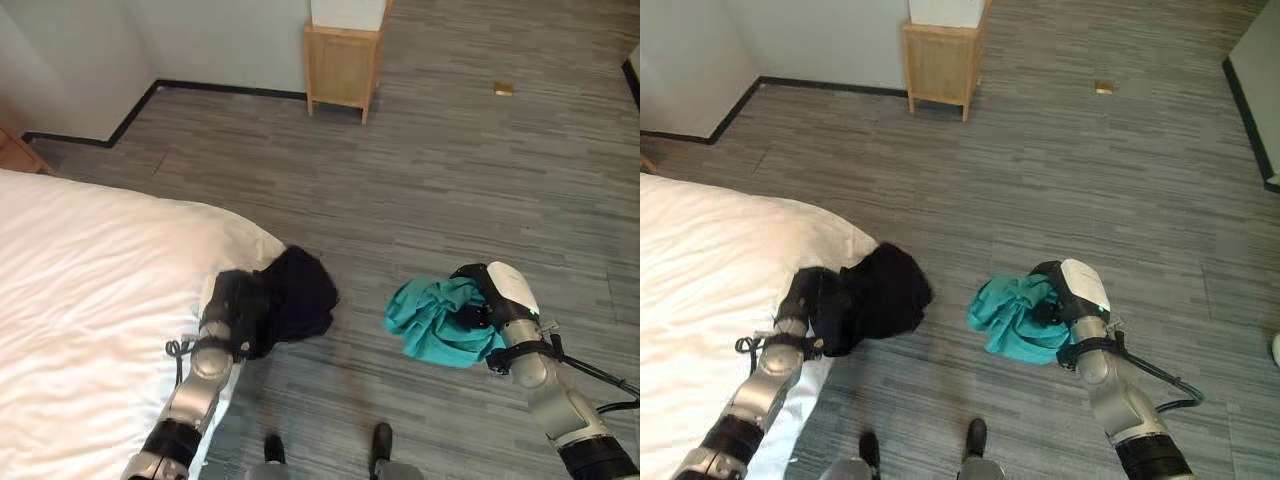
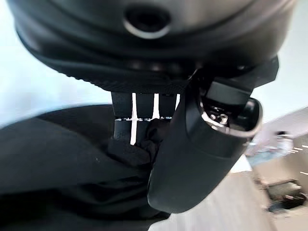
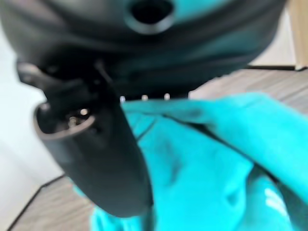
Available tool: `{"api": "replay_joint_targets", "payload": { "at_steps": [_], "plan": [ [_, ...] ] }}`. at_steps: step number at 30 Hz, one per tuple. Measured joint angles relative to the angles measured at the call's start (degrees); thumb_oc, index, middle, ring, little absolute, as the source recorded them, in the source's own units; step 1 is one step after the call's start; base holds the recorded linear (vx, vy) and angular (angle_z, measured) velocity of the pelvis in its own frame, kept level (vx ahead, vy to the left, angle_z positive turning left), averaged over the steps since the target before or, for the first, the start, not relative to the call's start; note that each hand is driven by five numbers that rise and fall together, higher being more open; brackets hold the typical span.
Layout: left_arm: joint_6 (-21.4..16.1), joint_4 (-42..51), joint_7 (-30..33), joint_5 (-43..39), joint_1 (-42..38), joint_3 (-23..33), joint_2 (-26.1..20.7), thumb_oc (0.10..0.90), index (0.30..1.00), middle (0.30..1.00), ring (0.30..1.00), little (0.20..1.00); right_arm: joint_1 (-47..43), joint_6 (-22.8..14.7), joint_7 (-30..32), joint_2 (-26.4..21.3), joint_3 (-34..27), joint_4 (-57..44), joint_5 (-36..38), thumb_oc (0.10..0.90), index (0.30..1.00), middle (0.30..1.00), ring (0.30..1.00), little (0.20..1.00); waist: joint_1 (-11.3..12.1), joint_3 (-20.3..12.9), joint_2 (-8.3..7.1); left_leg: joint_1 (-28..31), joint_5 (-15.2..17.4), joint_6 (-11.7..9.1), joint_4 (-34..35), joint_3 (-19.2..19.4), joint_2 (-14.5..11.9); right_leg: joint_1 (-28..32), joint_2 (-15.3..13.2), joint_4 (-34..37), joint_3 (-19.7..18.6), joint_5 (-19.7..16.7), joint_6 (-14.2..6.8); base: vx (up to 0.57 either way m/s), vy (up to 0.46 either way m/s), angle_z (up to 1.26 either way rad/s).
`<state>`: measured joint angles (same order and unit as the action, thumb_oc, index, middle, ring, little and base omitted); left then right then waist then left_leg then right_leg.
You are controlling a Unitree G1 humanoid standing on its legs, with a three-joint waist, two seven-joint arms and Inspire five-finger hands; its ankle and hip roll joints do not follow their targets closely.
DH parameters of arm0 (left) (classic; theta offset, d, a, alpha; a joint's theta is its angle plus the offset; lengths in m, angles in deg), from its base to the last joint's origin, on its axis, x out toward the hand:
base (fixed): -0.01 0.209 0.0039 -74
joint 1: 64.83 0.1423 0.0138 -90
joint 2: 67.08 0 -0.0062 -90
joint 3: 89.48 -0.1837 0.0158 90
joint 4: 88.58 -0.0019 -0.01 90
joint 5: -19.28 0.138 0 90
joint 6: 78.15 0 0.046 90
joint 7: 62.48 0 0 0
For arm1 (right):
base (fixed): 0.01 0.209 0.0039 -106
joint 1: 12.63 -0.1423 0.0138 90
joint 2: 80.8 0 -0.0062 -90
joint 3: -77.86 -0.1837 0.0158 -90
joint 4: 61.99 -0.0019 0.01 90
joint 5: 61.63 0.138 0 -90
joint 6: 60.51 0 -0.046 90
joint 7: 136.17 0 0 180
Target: Pick up bed clothes into laundry basket.
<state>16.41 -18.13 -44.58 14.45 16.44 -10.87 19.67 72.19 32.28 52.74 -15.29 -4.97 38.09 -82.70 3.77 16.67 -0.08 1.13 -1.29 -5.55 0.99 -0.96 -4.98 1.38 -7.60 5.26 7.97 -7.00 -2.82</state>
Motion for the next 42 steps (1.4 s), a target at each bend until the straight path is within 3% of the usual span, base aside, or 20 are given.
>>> {"api": "replay_joint_targets", "payload": {
  "at_steps": [2,3,4,7,10,14,15,20,21,22,24,26,28,31,34,35,38,39,40,42],
  "plan": [
    [0.2,0.1,0.0,0.2,-0.2,-0.1,0.0,0.4,0.3,0.3,0.3,0.3,0.1,0.2,0.0,-1.0,-1.3,0.2,0.2,0.4,0.3,0.3,0.3,0.3,-0.9,0.4,2.07,-0.4,-1.5,-0.6,1.6,0.6,0.9,1.4,1.5,0.1,1.3,0.5,0.6,0.07,-0.019,0.03],
    [0.1,0.4,0.0,0.4,-0.3,0.0,0.0,0.4,0.3,0.3,0.3,0.3,0.1,0.2,0.0,-2.4,-1.6,0.1,0.4,0.4,0.3,0.3,0.3,0.3,-0.9,0.2,4.54,-0.8,-3.7,-0.1,1.4,0.6,1.1,1.9,3.5,0.1,1.4,0.8,0.8,0.15,-0.016,-0.11],
    [0.1,0.3,0.0,0.7,-0.7,0.0,-0.4,0.4,0.3,0.3,0.3,0.3,0.0,0.3,0.1,-2.7,-1.8,0.1,0.5,0.4,0.3,0.3,0.3,0.3,-0.8,0.2,5.49,-0.9,-3.4,2.3,1.4,1.4,1.2,2.2,4.3,0.5,1.4,1.4,0.7,0.15,-0.016,-0.06],
    [0.3,0.2,0.4,2.4,-3.2,0.2,-0.5,0.4,0.3,0.3,0.3,0.3,0.0,0.5,0.1,-3.9,-2.9,0.0,1.2,0.4,0.3,0.3,0.3,0.3,-1.1,0.2,6.17,-2.2,-4.3,1.4,1.7,0.0,2.0,1.3,3.9,0.5,1.1,2.1,0.5,0.29,-0.034,0.12],
    [0.2,0.2,0.4,4.0,-4.2,0.1,-0.4,0.4,0.3,0.3,0.3,0.3,-1.2,1.0,0.1,-4.4,-2.8,0.6,1.5,0.4,0.3,0.3,0.3,0.3,0.9,0.9,4.79,-8.6,-2.3,-0.5,-1.3,-1.9,5.8,-0.4,1.2,0.1,-2.7,2.4,1.5,0.35,0.001,-0.1],
    [0.4,0.2,0.4,4.0,-3.9,0.1,0.5,0.4,0.3,0.3,0.3,0.3,-2.0,1.4,0.1,-3.8,-1.9,-0.1,2.1,0.4,0.3,0.3,0.3,0.3,4.1,0.7,7.93,-15.8,-3.1,-2.1,1.7,1.4,4.7,0.9,0.3,0.5,-6.2,5.2,-2.1,0.58,0.195,-0.36],
    [0.6,0.8,0.3,3.9,-3.6,0.6,0.4,0.4,0.3,0.3,0.3,0.3,-2.0,2.0,0.0,-2.8,-1.6,-2.0,2.1,0.4,0.3,0.3,0.3,0.3,4.9,1.3,6.96,-15.9,-3.6,-1.0,-0.9,4.3,5.8,1.6,-1.5,-0.6,-8.3,8.6,-1.1,0.68,0.304,-0.51],
    [0.8,8.4,0.0,3.8,0.1,-0.7,-1.2,0.4,0.3,0.3,0.3,0.3,-1.2,1.5,0.2,4.8,-0.5,-7.2,1.1,0.4,0.3,0.3,0.3,0.3,6.7,1.0,4.57,-11.1,-2.5,2.1,0.5,9.6,8.1,-0.7,-5.0,-28.1,-8.8,15.6,-6.9,0.43,0.19,-0.22],
    [0.8,9.5,-0.1,3.9,-0.1,-1.6,-1.9,0.4,0.3,0.3,0.3,0.3,-1.0,1.4,0.0,6.8,0.5,-8.6,0.9,0.4,0.3,0.3,0.3,0.3,6.4,0.8,3.87,-9.8,-3.7,4.6,0.3,10.5,9.2,-0.5,-5.6,-35.9,-9.9,12.9,-8.3,0.29,0.174,0.01],
    [0.8,9.5,0.0,4.2,-0.6,-1.6,-2.3,0.4,0.3,0.3,0.3,0.3,-1.3,1.4,0.0,7.8,1.5,-10.0,0.0,0.4,0.3,0.3,0.3,0.3,6.3,0.8,3.18,-9.6,-3.0,10.9,-0.9,9.4,10.9,-1.4,-6.0,-41.4,-12.7,5.3,-9.8,0.46,0.261,0.01],
    [0.8,9.4,-0.1,4.4,-1.4,-1.9,-2.8,0.4,0.3,0.3,0.3,0.3,-1.7,0.5,0.0,9.1,2.5,-11.0,-0.4,0.4,0.3,0.3,0.3,0.3,5.7,0.9,2.57,-8.3,-5.6,13.4,-0.5,9.7,12.1,-4.1,-7.7,-45.8,-13.1,7.9,-10.0,0.55,0.184,0.1],
    [1.3,8.5,0.7,5.1,-4.0,-3.4,-2.5,0.4,0.3,0.3,0.3,0.3,-3.1,0.7,0.5,9.7,3.1,-10.9,-1.5,0.4,0.3,0.3,0.3,0.3,0.5,2.5,3.97,-7.4,-2.6,17.0,-2.0,3.2,12.0,-11.2,-2.6,-54.3,-11.2,14.9,-4.0,0.44,0.037,0.79],
    [1.7,8.3,0.5,5.5,-5.4,-4.5,-2.1,0.4,0.3,0.3,0.3,0.3,-2.5,1.0,0.3,9.5,3.7,-10.9,-1.6,0.4,0.3,0.3,0.3,0.3,-1.6,2.8,4.63,-6.4,-2.6,15.9,-1.6,0.2,10.5,-16.6,3.0,-51.6,-9.7,18.5,-3.4,0.34,-0.046,0.81],
    [2.0,7.8,0.3,5.7,-5.6,-5.5,-1.6,0.4,0.3,0.3,0.3,0.3,-1.2,1.4,0.6,9.3,3.4,-11.1,-2.6,0.4,0.3,0.3,0.3,0.3,-4.6,3.4,1.01,-0.3,0.5,13.8,-0.2,-2.3,11.5,-23.1,6.3,-32.9,-5.6,16.9,-2.1,0.59,-0.116,0.55],
    [1.9,6.5,0.2,6.1,-6.0,-5.6,-1.3,0.4,0.3,0.3,0.3,0.3,-1.2,1.5,1.5,9.1,2.6,-10.8,-2.7,0.4,0.3,0.3,0.3,0.3,-6.9,2.5,-0.29,2.5,3.9,13.8,-0.6,-5.4,13.6,-23.9,5.5,-11.6,-2.4,11.0,-3.7,0.74,-0.226,0.62],
    [1.9,6.3,0.2,6.1,-5.7,-5.5,-1.4,0.4,0.3,0.3,0.3,0.3,-1.2,1.7,1.5,9.1,2.1,-10.8,-2.7,0.4,0.3,0.3,0.3,0.3,-7.5,1.8,-0.21,3.5,5.2,13.2,-0.9,-5.8,13.7,-23.5,4.6,-4.8,2.6,8.6,-3.2,0.36,-0.138,0.47],
    [2.0,6.0,0.2,6.1,-4.7,-5.3,-1.3,0.4,0.3,0.3,0.3,0.3,-0.1,1.8,1.5,8.7,1.8,-10.6,-3.0,0.4,0.3,0.3,0.3,0.3,-7.7,0.6,0.0,8.2,8.6,11.1,-0.8,-8.6,13.3,-20.2,3.9,-4.0,3.8,3.5,-0.7,0.59,-0.177,0.54],
    [2.0,5.0,0.1,6.1,-3.9,-5.4,-0.4,0.4,0.3,0.3,0.3,0.3,0.1,1.7,1.6,8.4,2.2,-8.0,-3.1,0.4,0.3,0.3,0.3,0.3,-7.6,-1.0,1.6,11.8,12.4,7.3,-2.9,-10.8,10.5,-16.7,6.1,-5.9,2.5,-3.0,4.5,0.68,-0.194,0.77],
    [2.0,4.6,0.0,6.1,-3.7,-5.4,0.3,0.4,0.3,0.3,0.3,0.3,0.2,1.9,1.6,8.3,2.4,-6.0,-3.1,0.4,0.3,0.3,0.3,0.3,-7.6,-1.2,2.02,11.8,13.7,5.1,-9.0,-10.1,9.6,-14.2,7.0,-7.2,3.1,-3.9,5.7,0.58,-0.231,0.86],
    [1.6,5.0,-0.2,5.9,-2.5,-4.9,1.1,0.4,0.3,0.3,0.3,0.3,0.4,2.0,1.6,7.9,2.4,-4.3,-3.1,0.4,0.3,0.3,0.3,0.3,-7.3,-1.6,1.89,0.3,12.2,2.5,-37.6,-3.8,9.7,-10.4,8.6,-7.1,2.4,-4.6,8.9,0.25,-0.182,0.15]
  ]
}}
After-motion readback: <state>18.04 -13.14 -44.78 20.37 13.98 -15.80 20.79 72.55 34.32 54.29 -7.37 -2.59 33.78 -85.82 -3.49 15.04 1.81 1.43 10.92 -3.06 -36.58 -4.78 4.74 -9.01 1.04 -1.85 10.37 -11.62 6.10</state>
